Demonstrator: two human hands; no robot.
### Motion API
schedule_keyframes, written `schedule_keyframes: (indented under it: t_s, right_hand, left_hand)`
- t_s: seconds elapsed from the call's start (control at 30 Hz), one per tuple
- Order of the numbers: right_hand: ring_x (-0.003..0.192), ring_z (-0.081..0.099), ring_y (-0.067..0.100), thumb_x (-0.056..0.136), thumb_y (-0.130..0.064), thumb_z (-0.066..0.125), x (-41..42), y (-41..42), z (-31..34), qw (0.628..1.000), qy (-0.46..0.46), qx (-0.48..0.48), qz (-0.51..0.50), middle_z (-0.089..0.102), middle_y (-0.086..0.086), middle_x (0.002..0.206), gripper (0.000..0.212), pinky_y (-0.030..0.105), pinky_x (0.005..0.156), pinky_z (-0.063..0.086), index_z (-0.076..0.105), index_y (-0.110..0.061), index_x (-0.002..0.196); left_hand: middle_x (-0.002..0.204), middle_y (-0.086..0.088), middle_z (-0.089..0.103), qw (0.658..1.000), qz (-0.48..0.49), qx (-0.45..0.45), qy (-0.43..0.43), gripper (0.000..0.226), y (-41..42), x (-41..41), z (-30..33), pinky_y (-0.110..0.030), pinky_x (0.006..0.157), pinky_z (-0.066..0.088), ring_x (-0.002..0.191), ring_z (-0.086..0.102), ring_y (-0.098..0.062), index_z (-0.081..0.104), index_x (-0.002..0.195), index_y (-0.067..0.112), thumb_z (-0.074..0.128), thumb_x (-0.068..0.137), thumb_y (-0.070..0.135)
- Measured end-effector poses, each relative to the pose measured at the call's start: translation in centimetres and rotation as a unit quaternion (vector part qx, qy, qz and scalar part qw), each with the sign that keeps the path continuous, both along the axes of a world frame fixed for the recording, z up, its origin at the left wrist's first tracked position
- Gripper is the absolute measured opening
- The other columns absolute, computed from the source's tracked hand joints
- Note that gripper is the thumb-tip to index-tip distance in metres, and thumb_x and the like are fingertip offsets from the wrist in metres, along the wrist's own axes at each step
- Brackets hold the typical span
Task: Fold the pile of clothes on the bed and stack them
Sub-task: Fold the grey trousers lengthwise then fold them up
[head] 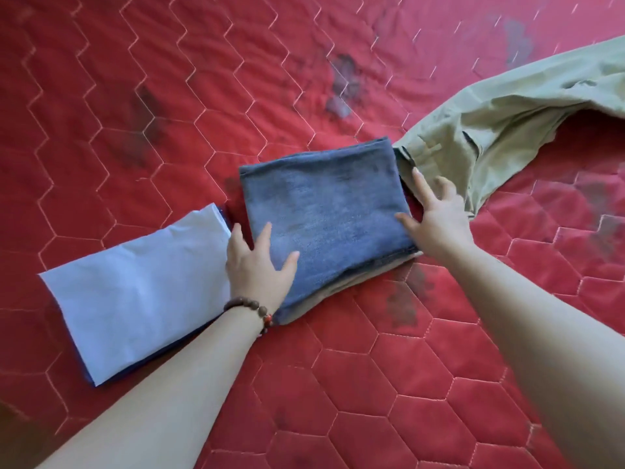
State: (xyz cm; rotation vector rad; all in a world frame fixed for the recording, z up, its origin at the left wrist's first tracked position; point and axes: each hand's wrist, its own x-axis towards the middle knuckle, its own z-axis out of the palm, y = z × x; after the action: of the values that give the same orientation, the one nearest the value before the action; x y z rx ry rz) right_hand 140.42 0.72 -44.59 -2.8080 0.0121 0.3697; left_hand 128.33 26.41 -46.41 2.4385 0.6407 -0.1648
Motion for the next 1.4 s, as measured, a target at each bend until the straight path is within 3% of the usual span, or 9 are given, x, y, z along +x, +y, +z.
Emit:
schedule_keyframes:
  t_s: [0.23, 0.37, 0.5, 0.63, 0.83, 1.0, 1.17, 1.27, 1.4]
  right_hand:
    - [0.149, 0.008, 0.028, 0.091, -0.052, 0.051, -0.4, 8.9, -4.5, 0.969, -0.034, -0.044, 0.24, 0.011, 0.006, 0.162, 0.067, 0.057, 0.117, 0.008, 0.026, -0.033, 0.151]
    - [0.15, -0.002, 0.019, 0.097, -0.059, 0.017, -3.0, 9.1, -7.2, 0.957, -0.01, -0.104, 0.271, 0.002, -0.003, 0.163, 0.058, 0.057, 0.117, -0.004, 0.007, -0.043, 0.152]
    - [0.149, 0.006, 0.017, 0.097, -0.057, 0.014, -0.8, 6.4, -7.5, 0.965, -0.045, -0.144, 0.212, 0.012, -0.006, 0.162, 0.057, 0.058, 0.116, -0.003, 0.015, -0.04, 0.152]
    - [0.149, -0.002, 0.019, 0.1, -0.049, 0.022, 2.0, 6.6, -7.1, 0.974, -0.055, -0.18, 0.129, 0.007, -0.006, 0.162, 0.055, 0.064, 0.112, -0.01, 0.014, -0.034, 0.153]
    - [0.149, 0.0, 0.018, 0.1, -0.051, 0.022, 1.0, 6.4, -7.4, 0.975, -0.056, -0.134, 0.171, 0.006, -0.005, 0.163, 0.056, 0.064, 0.114, 0.0, 0.011, -0.038, 0.153]
    - [0.149, 0.008, 0.017, 0.1, -0.052, 0.023, 1.4, 0.0, -6.6, 0.997, 0.024, -0.068, 0.026, 0.015, -0.003, 0.161, 0.056, 0.059, 0.116, -0.001, -0.001, -0.045, 0.15]
    - [0.148, 0.013, 0.027, 0.092, -0.039, 0.052, 1.8, -5.1, -5.2, 0.988, -0.126, -0.087, -0.017, 0.013, 0.007, 0.161, 0.065, 0.061, 0.114, 0.011, 0.025, -0.03, 0.151]
    - [0.149, -0.003, 0.029, 0.086, -0.055, 0.057, 2.7, -7.0, -6.5, 0.991, 0.051, -0.114, -0.049, -0.013, 0.0, 0.162, 0.08, 0.062, 0.113, 0.017, 0.013, -0.04, 0.151]
    - [0.141, 0.029, 0.031, 0.097, -0.03, 0.049, 3.0, -7.8, -7.9, 0.995, -0.007, -0.056, -0.08, 0.018, -0.002, 0.161, 0.044, 0.046, 0.1, 0.04, 0.039, -0.034, 0.14]
  left_hand:
    - [0.162, -0.009, -0.007, 0.92, -0.348, 0.169, 0.067, 0.078, -3.4, -0.9, -4.2, -0.055, 0.117, -0.004, 0.147, -0.013, -0.032, 0.009, 0.153, 0.035, 0.038, 0.089, 0.068]
    - [0.157, -0.012, 0.027, 0.926, -0.331, 0.18, 0.025, 0.074, -4.1, -1.8, -6.4, -0.059, 0.113, 0.012, 0.145, 0.016, -0.037, 0.034, 0.146, 0.033, 0.065, 0.081, 0.052]
    - [0.157, -0.01, 0.028, 0.936, -0.312, 0.161, 0.001, 0.063, -4.7, -1.7, -5.6, -0.059, 0.114, 0.017, 0.145, 0.02, -0.037, 0.029, 0.149, 0.028, 0.035, 0.093, 0.056]
    - [0.115, -0.004, 0.066, 0.949, -0.251, 0.112, -0.154, 0.035, -3.9, 2.0, -4.5, -0.045, 0.095, 0.037, 0.113, 0.054, -0.027, 0.07, 0.099, 0.017, 0.044, 0.091, 0.038]
    - [0.162, -0.006, 0.009, 0.932, -0.303, 0.198, 0.02, 0.082, -5.0, 5.6, -6.0, -0.063, 0.114, 0.004, 0.148, -0.003, -0.034, 0.02, 0.153, 0.025, 0.016, 0.085, 0.07]
    - [0.159, -0.005, -0.024, 0.939, -0.276, 0.182, 0.094, 0.092, -6.6, 6.2, -5.1, -0.072, 0.108, -0.004, 0.142, -0.029, -0.036, -0.013, 0.151, 0.034, 0.0, 0.075, 0.084]
    - [0.152, -0.005, -0.039, 0.951, -0.239, 0.112, 0.162, 0.113, -11.8, 8.2, -4.0, -0.081, 0.097, -0.004, 0.135, -0.037, -0.043, -0.029, 0.142, 0.043, 0.022, 0.058, 0.099]
    - [0.149, -0.005, -0.043, 0.949, -0.222, 0.133, 0.18, 0.121, -12.5, 8.4, -5.0, -0.082, 0.096, -0.004, 0.133, -0.04, -0.044, -0.035, 0.139, 0.044, 0.021, 0.05, 0.103]
    - [0.148, -0.006, -0.044, 0.944, -0.223, 0.151, 0.191, 0.121, -12.7, 8.6, -5.3, -0.082, 0.096, -0.005, 0.132, -0.042, -0.044, -0.037, 0.137, 0.044, 0.022, 0.05, 0.103]
